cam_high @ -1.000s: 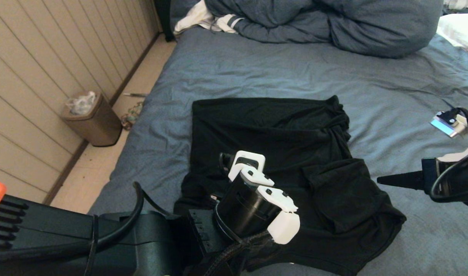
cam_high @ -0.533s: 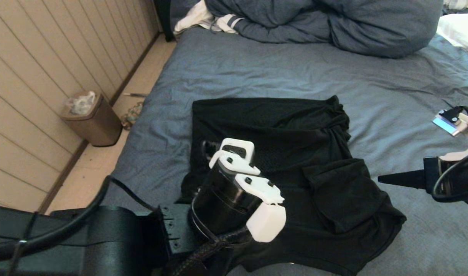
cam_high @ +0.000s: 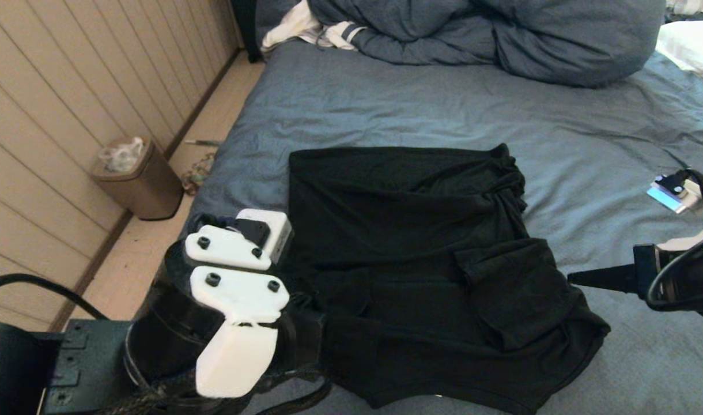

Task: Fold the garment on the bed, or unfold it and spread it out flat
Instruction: Fold the black T-shirt

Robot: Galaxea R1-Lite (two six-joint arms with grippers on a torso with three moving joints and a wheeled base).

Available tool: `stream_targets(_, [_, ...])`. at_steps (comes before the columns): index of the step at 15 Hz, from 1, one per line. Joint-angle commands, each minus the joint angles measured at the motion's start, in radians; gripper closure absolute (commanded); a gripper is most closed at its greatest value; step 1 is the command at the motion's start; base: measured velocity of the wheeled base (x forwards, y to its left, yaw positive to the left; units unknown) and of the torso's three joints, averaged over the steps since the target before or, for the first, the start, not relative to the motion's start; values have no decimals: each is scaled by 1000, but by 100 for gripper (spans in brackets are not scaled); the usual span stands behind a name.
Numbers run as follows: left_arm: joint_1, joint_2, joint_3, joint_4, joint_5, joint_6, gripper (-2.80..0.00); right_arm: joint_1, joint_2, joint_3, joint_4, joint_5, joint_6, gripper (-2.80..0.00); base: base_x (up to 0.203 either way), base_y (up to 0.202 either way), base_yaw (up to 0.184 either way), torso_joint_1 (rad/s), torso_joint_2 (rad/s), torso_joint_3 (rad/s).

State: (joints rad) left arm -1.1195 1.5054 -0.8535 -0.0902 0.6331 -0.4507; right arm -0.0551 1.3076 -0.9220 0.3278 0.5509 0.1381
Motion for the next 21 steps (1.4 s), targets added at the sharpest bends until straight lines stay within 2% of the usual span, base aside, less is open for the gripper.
stream_targets(1, [23, -41, 90, -1, -7, -49, 0, -6, 0, 42, 3, 0, -3, 0, 0, 0, 0, 0, 0, 0])
stream_targets(3, [33, -42, 160, -3, -65, -119, 0, -11, 4, 80, 5, -1, -5, 0, 0, 0, 0, 0, 0, 0])
stream_targets(5, [35, -34, 224, -3, -170, -204, 0, -19, 0, 126, 12, -5, -5, 0, 0, 0, 0, 0, 0, 0])
stream_targets(9, [33, -11, 246, -6, -260, -223, 0, -28, -21, 205, 30, -33, -21, 0, 0, 0, 0, 0, 0, 0])
stream_targets(13, [26, 2, 239, -3, -436, -222, 0, -23, -65, 295, 31, -43, -57, 0, 0, 0, 0, 0, 0, 0])
stream_targets(16, [13, 91, 213, -5, -470, -224, 0, -28, -65, 312, 23, -51, -68, 0, 0, 0, 0, 0, 0, 0])
stream_targets(18, [-25, 155, 187, -7, -473, -228, 0, -25, -67, 303, 22, -58, -82, 0, 0, 0, 0, 0, 0, 0])
stream_targets(21, [-36, 180, 125, -2, -465, -243, 0, -21, -63, 301, 7, -56, -86, 0, 0, 0, 0, 0, 0, 0])
